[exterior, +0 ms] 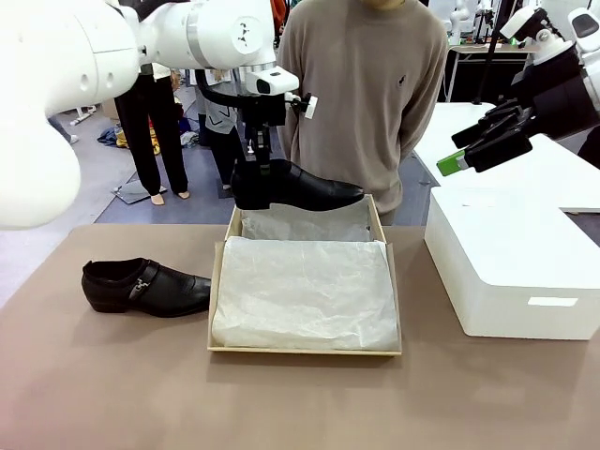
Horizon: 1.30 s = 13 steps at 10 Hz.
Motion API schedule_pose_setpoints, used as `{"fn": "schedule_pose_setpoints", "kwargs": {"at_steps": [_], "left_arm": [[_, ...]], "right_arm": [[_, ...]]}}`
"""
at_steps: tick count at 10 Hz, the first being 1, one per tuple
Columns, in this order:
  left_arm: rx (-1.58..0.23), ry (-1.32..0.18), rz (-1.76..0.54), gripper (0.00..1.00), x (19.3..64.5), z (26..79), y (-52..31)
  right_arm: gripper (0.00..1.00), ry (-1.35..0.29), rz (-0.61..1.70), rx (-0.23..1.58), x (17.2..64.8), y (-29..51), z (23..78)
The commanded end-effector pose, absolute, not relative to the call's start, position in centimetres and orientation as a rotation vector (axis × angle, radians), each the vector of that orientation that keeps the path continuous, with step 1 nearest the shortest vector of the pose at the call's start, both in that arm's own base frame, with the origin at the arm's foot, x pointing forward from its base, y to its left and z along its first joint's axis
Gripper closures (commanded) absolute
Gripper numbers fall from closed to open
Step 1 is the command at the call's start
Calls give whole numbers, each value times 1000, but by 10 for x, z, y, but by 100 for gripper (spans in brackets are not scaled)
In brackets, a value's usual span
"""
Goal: Pack the shoes into the box.
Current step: Place one shoe of the Shoes into the Shoes Box.
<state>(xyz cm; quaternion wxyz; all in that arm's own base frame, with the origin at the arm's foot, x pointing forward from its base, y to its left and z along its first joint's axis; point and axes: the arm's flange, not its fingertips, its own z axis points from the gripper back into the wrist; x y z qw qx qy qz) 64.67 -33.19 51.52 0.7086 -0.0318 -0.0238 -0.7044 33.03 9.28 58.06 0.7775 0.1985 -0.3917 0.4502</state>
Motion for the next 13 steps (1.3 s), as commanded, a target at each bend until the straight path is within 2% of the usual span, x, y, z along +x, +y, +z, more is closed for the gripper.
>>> {"fn": "schedule_pose_setpoints", "kwargs": {"at_steps": [1,6,13], "left_arm": [[-59,-56,-1616,100,662,520,-351],[-20,-51,-1662,100,660,494,-366],[-11,56,-1526,100,654,459,-365]], "right_arm": [[0,-861,987,442,332,92,581],[0,-861,987,442,332,92,581],[0,-861,987,442,332,92,581]]}}
